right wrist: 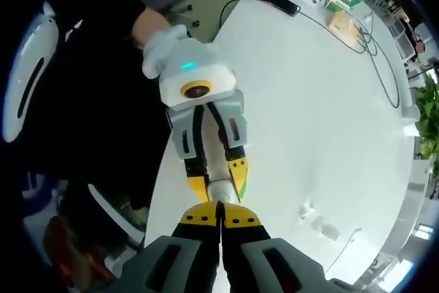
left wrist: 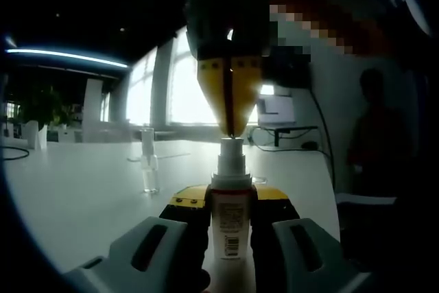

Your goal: Clamp pump bottle remove cover press pump head put on cover

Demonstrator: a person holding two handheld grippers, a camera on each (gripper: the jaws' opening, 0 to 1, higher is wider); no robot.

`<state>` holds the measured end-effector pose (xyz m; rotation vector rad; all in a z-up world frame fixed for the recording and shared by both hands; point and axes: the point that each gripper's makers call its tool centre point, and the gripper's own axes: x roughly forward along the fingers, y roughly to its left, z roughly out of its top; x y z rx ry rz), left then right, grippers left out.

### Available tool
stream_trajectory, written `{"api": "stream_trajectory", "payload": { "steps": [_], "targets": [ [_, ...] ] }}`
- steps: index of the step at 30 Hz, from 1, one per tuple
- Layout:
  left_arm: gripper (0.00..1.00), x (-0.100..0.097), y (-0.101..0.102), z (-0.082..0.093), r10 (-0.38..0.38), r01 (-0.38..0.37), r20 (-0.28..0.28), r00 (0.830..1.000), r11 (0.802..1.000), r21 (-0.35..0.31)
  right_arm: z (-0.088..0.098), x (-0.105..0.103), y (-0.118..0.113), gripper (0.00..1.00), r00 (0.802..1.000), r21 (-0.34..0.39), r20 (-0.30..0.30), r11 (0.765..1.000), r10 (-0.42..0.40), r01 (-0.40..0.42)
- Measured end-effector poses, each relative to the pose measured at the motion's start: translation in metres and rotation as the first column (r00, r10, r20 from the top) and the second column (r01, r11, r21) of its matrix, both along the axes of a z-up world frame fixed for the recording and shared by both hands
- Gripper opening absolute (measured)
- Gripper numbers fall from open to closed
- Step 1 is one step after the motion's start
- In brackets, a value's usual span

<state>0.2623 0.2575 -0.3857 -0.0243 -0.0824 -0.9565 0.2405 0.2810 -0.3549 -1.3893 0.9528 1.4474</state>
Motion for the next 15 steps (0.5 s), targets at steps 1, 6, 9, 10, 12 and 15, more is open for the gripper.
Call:
{"api": "stream_trajectory", "payload": {
  "steps": [1,6,9,10,12,15],
  "targets": [
    [0.13,-0.0001,-0.0001,0.0000,0.000,0.000,0.000,1.000,1.000,0.000,0.0000,0.0001,0.0000,0.00,1.000,-0.001,0.000,1.000,-0.003,0.003],
    [0.13,-0.0004,-0.0005,0.0003,0.000,0.000,0.001,1.000,1.000,0.000,-0.0010,0.0001,-0.0002,0.00,1.000,-0.007,-0.001,1.000,-0.005,0.005],
    [0.13,-0.0002,-0.0003,0.0003,0.000,0.000,0.002,1.000,1.000,0.001,-0.0009,0.0003,0.0001,0.00,1.000,-0.011,-0.003,1.000,-0.006,0.005],
    [0.13,-0.0002,-0.0003,0.0003,0.000,0.000,0.001,1.000,1.000,0.001,-0.0013,0.0005,0.0004,0.00,1.000,-0.012,-0.004,1.000,-0.007,0.007],
    [0.13,-0.0001,-0.0002,0.0003,0.000,0.000,0.001,1.000,1.000,0.001,-0.0023,0.0007,0.0007,0.00,1.000,-0.014,-0.007,1.000,-0.012,0.012],
    [0.13,-0.0002,-0.0002,0.0004,0.001,-0.001,0.001,1.000,1.000,0.000,-0.0051,0.0005,0.0015,0.00,1.000,-0.017,-0.016,1.000,-0.021,0.021]
  ]
}}
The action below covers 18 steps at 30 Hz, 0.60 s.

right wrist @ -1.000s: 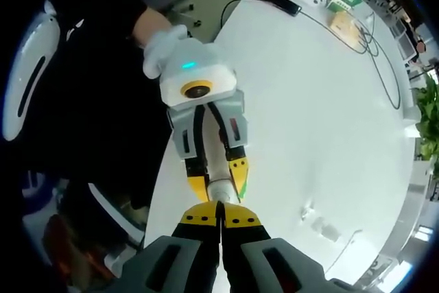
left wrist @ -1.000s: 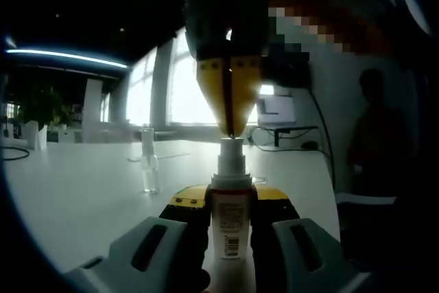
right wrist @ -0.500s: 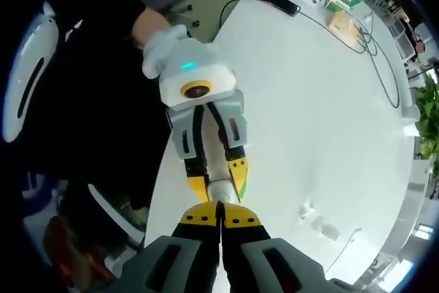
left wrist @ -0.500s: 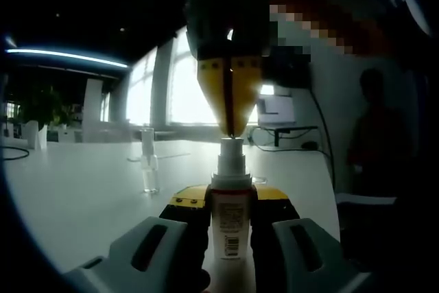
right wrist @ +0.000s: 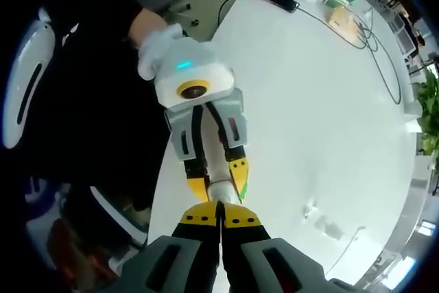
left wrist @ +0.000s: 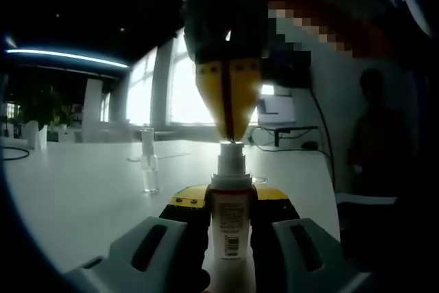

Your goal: Clamp pump bottle remove cover press pump head put on cover

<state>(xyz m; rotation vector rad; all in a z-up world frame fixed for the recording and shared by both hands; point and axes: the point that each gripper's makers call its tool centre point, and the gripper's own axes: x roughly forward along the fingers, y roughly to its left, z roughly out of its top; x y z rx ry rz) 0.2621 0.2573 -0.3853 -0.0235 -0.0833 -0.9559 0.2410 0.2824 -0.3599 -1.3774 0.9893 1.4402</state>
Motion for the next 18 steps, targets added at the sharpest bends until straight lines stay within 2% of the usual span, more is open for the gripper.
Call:
{"api": "stream_trajectory", "payload": {
  "steps": [7,14,18],
  "targets": [
    [0.13,-0.0009,-0.0003,0.0003,0.000,0.000,-0.001,1.000,1.000,-0.001,-0.0018,-0.0003,-0.0003,0.00,1.000,-0.003,-0.018,1.000,-0.025,0.025],
    [0.13,-0.0002,0.0002,-0.0002,0.001,-0.001,0.001,1.000,1.000,0.000,0.0037,-0.0019,-0.0005,0.00,0.998,0.006,0.032,0.998,0.057,-0.057],
    [0.13,-0.0001,0.0001,-0.0004,0.001,-0.001,0.002,1.000,1.000,0.000,0.0054,-0.0009,-0.0009,0.00,0.998,0.012,0.041,0.998,0.053,-0.054]
  ]
}}
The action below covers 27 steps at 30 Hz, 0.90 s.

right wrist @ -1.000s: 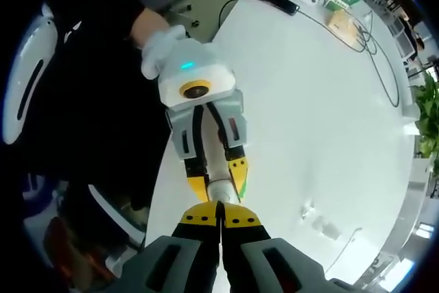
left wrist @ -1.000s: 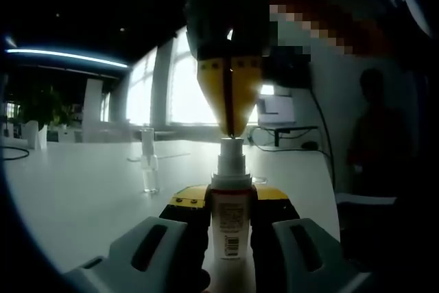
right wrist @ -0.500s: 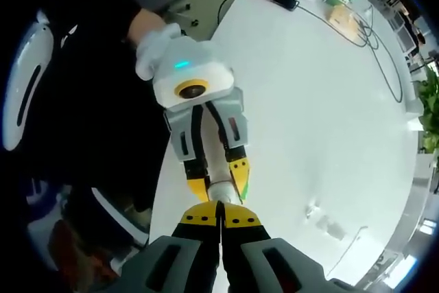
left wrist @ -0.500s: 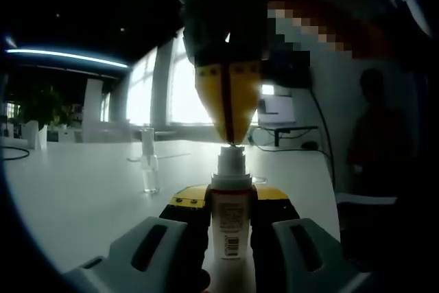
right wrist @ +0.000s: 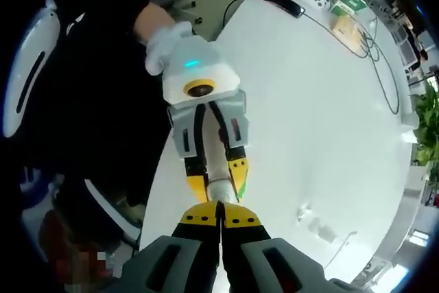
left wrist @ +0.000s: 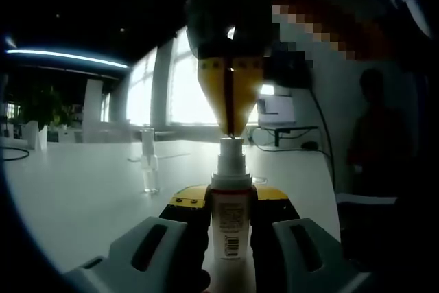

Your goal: Clamp pump bottle remove cover press pump head put on cover

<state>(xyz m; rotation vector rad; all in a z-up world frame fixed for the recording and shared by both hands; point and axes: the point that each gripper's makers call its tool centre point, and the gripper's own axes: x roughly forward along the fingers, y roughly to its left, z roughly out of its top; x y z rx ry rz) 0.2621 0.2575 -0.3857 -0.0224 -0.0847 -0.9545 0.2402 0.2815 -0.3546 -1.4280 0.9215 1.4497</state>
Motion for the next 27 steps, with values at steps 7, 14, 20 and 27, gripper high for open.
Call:
{"api": "stream_trajectory", "payload": {
  "steps": [7,14,20,27],
  "targets": [
    [0.13,0.0000,-0.0002,-0.0001,0.000,0.000,0.000,1.000,1.000,0.000,0.0015,0.0018,-0.0010,0.00,0.999,0.033,-0.030,0.999,-0.025,0.026],
    [0.13,-0.0005,-0.0002,-0.0001,0.000,0.000,0.000,1.000,1.000,0.000,0.0012,0.0004,-0.0014,0.00,0.997,0.056,-0.046,0.997,-0.056,0.059],
    [0.13,-0.0006,-0.0001,-0.0003,0.000,0.000,-0.001,1.000,1.000,0.000,0.0014,-0.0001,-0.0011,0.00,0.999,0.064,-0.028,0.997,-0.042,0.044],
    [0.13,0.0001,0.0000,-0.0001,0.007,-0.007,0.003,1.000,1.000,0.003,0.0024,0.0018,-0.0009,0.00,0.998,0.101,-0.027,0.994,-0.048,0.051]
  ]
}}
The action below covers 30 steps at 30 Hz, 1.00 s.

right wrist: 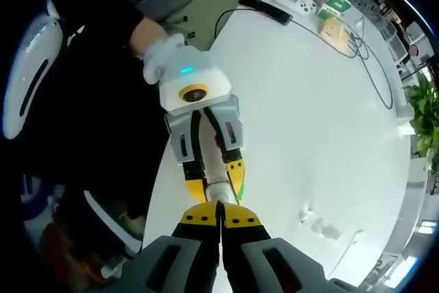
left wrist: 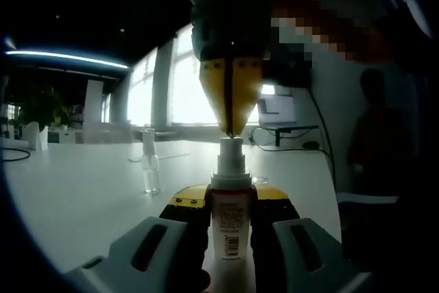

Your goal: Clamp pump bottle remove cover press pump head put on cover

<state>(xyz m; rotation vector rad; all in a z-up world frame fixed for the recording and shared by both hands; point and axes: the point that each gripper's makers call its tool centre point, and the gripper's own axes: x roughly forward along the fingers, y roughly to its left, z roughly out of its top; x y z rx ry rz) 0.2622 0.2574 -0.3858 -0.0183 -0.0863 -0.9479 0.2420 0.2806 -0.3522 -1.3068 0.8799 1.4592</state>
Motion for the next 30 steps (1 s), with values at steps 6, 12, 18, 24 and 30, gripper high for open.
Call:
{"api": "stream_trajectory", "payload": {
  "steps": [6,12,18,24,30],
  "targets": [
    [0.13,0.000,0.000,0.000,0.000,0.000,-0.001,1.000,1.000,-0.001,0.002,-0.002,0.005,0.03,1.000,0.070,-0.019,0.997,-0.010,0.012],
    [0.13,0.000,-0.001,0.000,-0.001,0.001,-0.001,1.000,1.000,-0.001,0.000,-0.006,0.003,0.08,0.999,0.102,-0.036,0.995,-0.014,0.018],
    [0.13,0.001,0.000,0.000,-0.001,0.001,-0.001,1.000,1.000,-0.001,0.006,-0.002,0.001,0.09,0.998,0.155,-0.038,0.987,-0.040,0.046],
    [0.13,0.001,0.000,0.000,0.000,0.000,0.000,1.000,1.000,0.000,0.014,0.001,0.010,0.10,0.996,0.250,-0.035,0.965,-0.076,0.083],
    [0.13,0.000,0.000,0.000,-0.001,0.001,0.001,1.000,1.000,0.000,0.017,0.005,0.011,0.10,0.977,0.381,-0.081,0.899,-0.198,0.214]
  ]
}}
